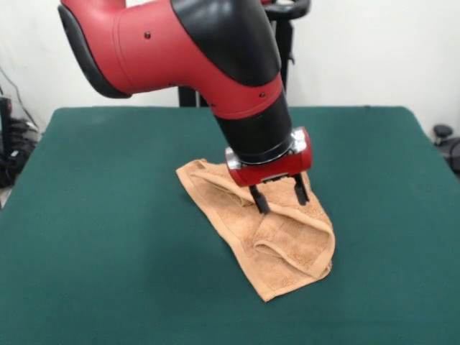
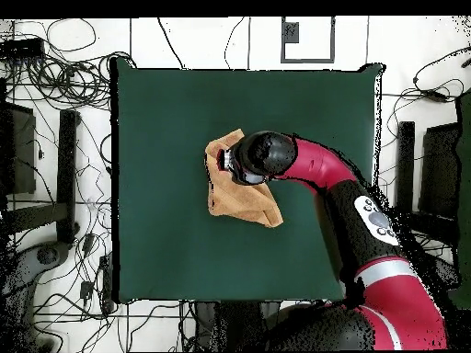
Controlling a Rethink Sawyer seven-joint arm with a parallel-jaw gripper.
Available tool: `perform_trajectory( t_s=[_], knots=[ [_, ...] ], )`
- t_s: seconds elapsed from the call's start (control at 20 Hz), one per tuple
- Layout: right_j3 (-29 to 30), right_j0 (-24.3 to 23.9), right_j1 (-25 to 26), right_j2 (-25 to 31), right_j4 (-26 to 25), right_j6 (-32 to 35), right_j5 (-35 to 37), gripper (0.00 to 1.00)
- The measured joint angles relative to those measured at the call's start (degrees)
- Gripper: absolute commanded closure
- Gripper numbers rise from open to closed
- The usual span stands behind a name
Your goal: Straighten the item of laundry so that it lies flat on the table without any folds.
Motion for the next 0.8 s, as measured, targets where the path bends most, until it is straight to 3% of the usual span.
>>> perform_trajectory(
  t_s=[0.8],
  knots=[
    [-1.2,-0.1,0.1,1.8,0.0,0.0,0.5,0.00]
  ],
)
